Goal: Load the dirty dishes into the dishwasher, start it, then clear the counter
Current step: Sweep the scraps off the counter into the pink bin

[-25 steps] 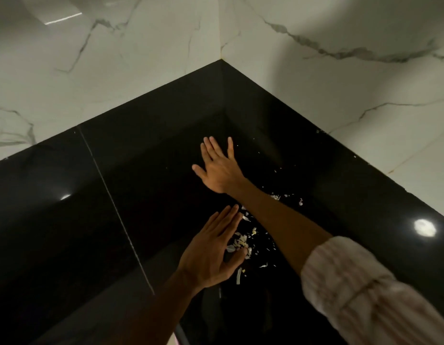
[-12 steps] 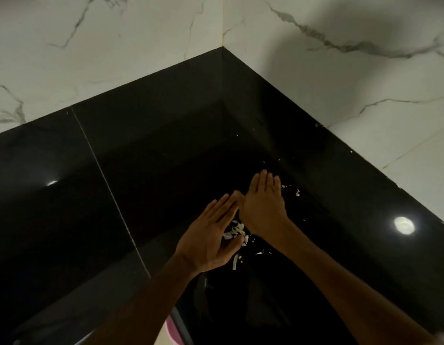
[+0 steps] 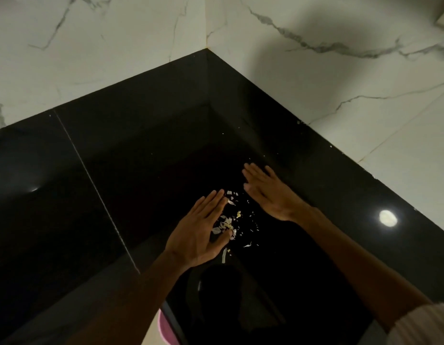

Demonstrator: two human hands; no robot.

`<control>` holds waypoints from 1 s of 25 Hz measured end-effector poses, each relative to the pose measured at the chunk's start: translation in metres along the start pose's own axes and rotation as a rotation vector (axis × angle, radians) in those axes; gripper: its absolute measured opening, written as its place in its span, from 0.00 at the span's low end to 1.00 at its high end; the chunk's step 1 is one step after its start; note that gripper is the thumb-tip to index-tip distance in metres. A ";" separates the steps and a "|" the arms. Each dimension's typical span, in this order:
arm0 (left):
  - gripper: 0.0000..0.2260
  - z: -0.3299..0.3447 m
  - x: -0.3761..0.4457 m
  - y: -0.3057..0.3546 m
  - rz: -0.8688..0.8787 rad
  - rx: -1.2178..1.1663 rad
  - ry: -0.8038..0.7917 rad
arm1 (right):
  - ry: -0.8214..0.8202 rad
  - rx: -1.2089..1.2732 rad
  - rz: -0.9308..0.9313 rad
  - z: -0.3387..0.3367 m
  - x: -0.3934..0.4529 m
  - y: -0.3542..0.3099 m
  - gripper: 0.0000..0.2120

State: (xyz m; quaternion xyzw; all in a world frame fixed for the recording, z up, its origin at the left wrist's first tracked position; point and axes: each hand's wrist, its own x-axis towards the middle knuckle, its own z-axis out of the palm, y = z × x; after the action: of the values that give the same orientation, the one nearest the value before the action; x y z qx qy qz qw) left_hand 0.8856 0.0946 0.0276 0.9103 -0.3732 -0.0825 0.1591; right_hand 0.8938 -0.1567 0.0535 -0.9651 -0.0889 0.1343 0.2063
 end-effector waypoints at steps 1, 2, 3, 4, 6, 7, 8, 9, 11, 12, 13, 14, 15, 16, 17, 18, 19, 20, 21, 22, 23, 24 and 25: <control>0.34 0.000 0.000 0.000 -0.001 -0.006 0.001 | 0.047 0.173 0.025 -0.012 0.005 0.002 0.29; 0.34 0.000 0.000 0.000 0.000 -0.013 0.002 | 0.139 0.253 0.107 -0.023 0.014 0.016 0.29; 0.34 0.000 0.001 0.000 0.003 -0.016 0.004 | 0.250 0.238 0.207 -0.034 0.023 0.030 0.30; 0.34 0.000 0.001 0.000 0.006 -0.019 0.007 | 0.263 0.099 0.280 -0.039 0.029 0.037 0.32; 0.34 0.000 0.001 0.001 0.008 -0.027 -0.004 | 0.128 -0.087 0.190 -0.023 0.036 0.025 0.32; 0.33 0.000 0.001 0.001 0.006 -0.031 -0.003 | 0.017 -0.129 0.046 -0.010 0.038 0.016 0.30; 0.33 -0.001 0.001 0.001 0.002 -0.032 -0.001 | -0.101 -0.027 -0.044 -0.004 0.038 0.005 0.28; 0.33 -0.002 0.001 0.001 0.003 -0.034 0.001 | -0.177 0.150 -0.077 -0.009 0.038 -0.007 0.25; 0.33 -0.001 0.001 0.002 0.005 -0.038 0.013 | -0.024 0.475 -0.072 -0.029 0.056 -0.017 0.20; 0.33 -0.001 0.000 0.002 0.005 -0.045 0.020 | 0.171 0.520 -0.045 -0.041 0.072 -0.015 0.18; 0.33 -0.001 0.000 0.003 0.005 -0.055 0.021 | 0.336 0.506 -0.015 -0.050 0.090 -0.011 0.15; 0.33 -0.001 0.000 0.002 0.007 -0.064 0.019 | 0.422 0.473 0.027 -0.056 0.109 -0.007 0.13; 0.33 -0.001 0.000 0.001 0.008 -0.067 0.015 | 0.416 0.439 0.069 -0.057 0.128 -0.005 0.14; 0.33 -0.001 -0.001 0.001 0.011 -0.065 0.012 | 0.331 0.401 0.110 -0.051 0.141 -0.004 0.17; 0.33 -0.001 0.000 0.001 0.013 -0.060 0.011 | 0.231 0.316 0.108 -0.042 0.149 -0.004 0.20; 0.33 -0.002 0.000 0.001 0.011 -0.057 0.010 | 0.167 0.188 0.052 -0.031 0.153 -0.003 0.22; 0.33 -0.002 0.000 0.002 0.009 -0.055 0.008 | 0.139 0.063 -0.030 -0.018 0.150 -0.003 0.24; 0.33 -0.002 0.000 0.002 0.007 -0.050 0.009 | 0.138 -0.032 -0.138 -0.008 0.143 -0.001 0.24; 0.33 -0.002 0.000 0.002 0.004 -0.046 0.011 | 0.126 -0.068 -0.222 -0.004 0.128 -0.003 0.25; 0.32 -0.002 0.000 0.002 0.004 -0.045 0.013 | 0.099 -0.078 -0.268 0.000 0.111 -0.005 0.26; 0.32 -0.001 -0.001 0.003 0.009 -0.044 0.017 | 0.065 -0.086 -0.295 0.003 0.089 -0.007 0.27; 0.32 0.000 -0.001 0.003 0.010 -0.046 0.023 | 0.017 -0.093 -0.317 0.007 0.066 -0.010 0.27; 0.32 0.000 -0.002 0.002 0.007 -0.054 0.026 | -0.028 -0.074 -0.336 0.012 0.043 -0.014 0.27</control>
State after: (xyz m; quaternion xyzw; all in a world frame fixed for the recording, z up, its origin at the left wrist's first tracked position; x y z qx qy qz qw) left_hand 0.8832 0.0947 0.0281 0.9054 -0.3718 -0.0802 0.1886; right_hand 0.9289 -0.1299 0.0389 -0.9417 -0.2566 0.1080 0.1888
